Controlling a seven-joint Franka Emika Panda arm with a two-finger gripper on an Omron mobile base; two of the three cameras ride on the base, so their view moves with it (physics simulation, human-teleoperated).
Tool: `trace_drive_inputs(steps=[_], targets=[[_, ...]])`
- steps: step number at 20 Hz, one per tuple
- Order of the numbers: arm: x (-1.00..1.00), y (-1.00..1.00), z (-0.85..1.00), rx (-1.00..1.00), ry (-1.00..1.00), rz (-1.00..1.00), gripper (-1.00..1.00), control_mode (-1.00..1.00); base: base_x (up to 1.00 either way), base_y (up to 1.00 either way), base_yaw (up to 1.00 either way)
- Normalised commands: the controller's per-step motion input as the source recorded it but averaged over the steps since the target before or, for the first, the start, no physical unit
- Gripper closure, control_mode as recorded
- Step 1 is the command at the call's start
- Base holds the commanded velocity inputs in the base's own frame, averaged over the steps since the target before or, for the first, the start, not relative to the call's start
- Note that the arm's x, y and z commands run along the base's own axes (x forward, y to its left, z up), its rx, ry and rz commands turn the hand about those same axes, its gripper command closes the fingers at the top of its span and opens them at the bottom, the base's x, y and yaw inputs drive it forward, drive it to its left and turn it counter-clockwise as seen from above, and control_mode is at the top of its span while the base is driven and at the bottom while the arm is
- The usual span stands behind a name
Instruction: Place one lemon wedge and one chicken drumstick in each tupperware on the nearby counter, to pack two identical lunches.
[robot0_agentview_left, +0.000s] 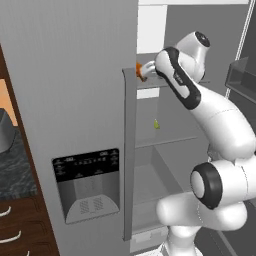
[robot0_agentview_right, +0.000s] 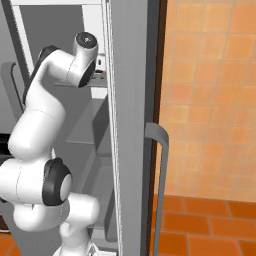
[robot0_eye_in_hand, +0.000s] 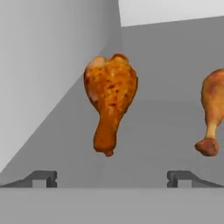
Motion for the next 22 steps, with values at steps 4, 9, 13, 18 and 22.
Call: trace_drive_inputs(steps=[4,9,13,18,22], targets=[[0.87,0.01,0.00,0.00,0.00,-0.09,-1.00,-1.00,0.00,0.00,0.00],[0.56,0.26,-0.01,-0.03,0.04,-0.13,-1.00,-1.00,0.00,0.00,0.00],[0.59,0.04,-0.09,-0.01,0.05,-0.05,-1.00,-1.00,0.00,0.00,0.00],[0.35,0.00,-0.30,-0.04,0.08,0.00,-1.00,-1.00,0.00,0.00,0.00],[0.00,0.00,-0.42,-0.01,0.00,0.00,-1.00,-1.00,0.00,0.00,0.00]])
